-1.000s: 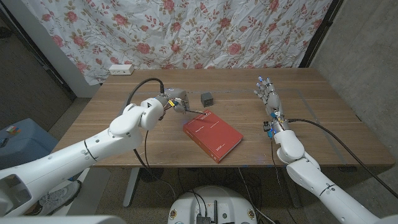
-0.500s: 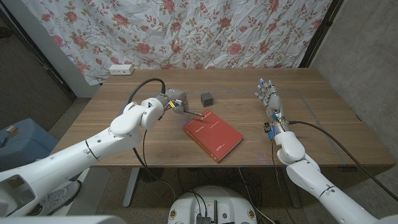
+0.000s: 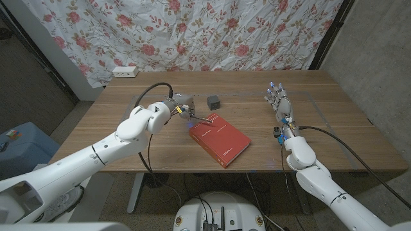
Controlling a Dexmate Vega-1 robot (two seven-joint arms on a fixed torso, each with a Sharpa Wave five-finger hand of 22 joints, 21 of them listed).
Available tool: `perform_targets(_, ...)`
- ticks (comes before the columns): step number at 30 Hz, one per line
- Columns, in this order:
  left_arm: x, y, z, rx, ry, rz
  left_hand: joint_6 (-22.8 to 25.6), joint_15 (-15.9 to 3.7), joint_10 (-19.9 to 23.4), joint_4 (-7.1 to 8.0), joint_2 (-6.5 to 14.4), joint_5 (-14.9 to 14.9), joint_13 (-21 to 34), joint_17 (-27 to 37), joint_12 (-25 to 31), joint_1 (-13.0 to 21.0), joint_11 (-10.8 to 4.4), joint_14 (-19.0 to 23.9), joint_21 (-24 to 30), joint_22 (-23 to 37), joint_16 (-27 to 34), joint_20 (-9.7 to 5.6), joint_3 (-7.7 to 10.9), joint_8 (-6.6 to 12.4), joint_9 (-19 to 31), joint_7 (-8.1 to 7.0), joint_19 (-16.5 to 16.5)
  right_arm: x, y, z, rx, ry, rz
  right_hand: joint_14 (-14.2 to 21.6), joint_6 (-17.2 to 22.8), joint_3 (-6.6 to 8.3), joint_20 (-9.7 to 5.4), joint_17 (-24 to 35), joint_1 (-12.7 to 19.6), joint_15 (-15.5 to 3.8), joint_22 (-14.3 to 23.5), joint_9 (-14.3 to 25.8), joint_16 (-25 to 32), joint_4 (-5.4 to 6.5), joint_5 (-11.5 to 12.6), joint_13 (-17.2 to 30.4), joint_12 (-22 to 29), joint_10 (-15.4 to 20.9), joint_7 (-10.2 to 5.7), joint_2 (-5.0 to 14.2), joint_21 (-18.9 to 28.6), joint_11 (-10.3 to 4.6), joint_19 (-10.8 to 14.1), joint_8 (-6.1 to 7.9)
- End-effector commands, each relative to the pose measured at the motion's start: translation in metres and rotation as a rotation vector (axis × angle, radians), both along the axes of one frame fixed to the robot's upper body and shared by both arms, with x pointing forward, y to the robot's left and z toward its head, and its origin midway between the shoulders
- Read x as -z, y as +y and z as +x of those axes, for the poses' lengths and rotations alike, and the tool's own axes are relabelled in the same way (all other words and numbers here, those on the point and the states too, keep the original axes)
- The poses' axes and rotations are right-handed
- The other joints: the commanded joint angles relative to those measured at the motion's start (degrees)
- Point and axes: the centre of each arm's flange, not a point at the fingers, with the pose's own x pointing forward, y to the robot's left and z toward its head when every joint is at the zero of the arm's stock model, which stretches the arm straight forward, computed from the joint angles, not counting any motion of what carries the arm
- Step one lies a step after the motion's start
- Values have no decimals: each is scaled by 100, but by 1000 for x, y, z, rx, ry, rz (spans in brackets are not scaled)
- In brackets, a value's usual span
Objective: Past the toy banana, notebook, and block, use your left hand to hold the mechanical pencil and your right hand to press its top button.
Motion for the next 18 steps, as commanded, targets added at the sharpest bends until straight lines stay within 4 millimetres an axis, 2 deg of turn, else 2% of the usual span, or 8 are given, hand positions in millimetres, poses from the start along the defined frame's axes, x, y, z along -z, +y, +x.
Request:
perform_targets(1, 10, -7, 8, -2, 11, -2, -18, -936, -24, -6, -15, 40, 12, -6, -9, -53, 0, -26, 10, 6, -7, -317, -22, 15, 16, -25, -34, 4, -1, 1, 0, 10, 14, -5, 68, 32, -10, 3, 60, 0, 11, 14, -15, -6, 37, 2, -7, 58, -17, 50, -8, 12, 53, 10)
perform_targets(16, 11, -13, 14, 3, 10, -5, -80, -937, -63, -5, -6, 44, 16, -3, 2, -70, -1, -32, 21, 3, 7, -305, -28, 16, 28, -27, -30, 6, -2, 6, -27, 37, 27, 14, 66, 46, -7, 2, 68, -5, 11, 14, -13, -9, 38, 4, -12, 69, -4, 58, -12, -9, 56, 5)
perform_targets(18, 11, -13, 14, 2, 11, -4, -82, -932, -70, -5, -13, 44, 16, -3, 2, -76, -1, -36, 22, 3, 7, -306, -32, 17, 29, -32, -31, 6, -2, 7, -29, 40, 30, 5, 33, 47, -6, 3, 68, -6, 11, 14, -18, -9, 37, 4, -27, 39, 36, 55, -17, 3, 46, -8)
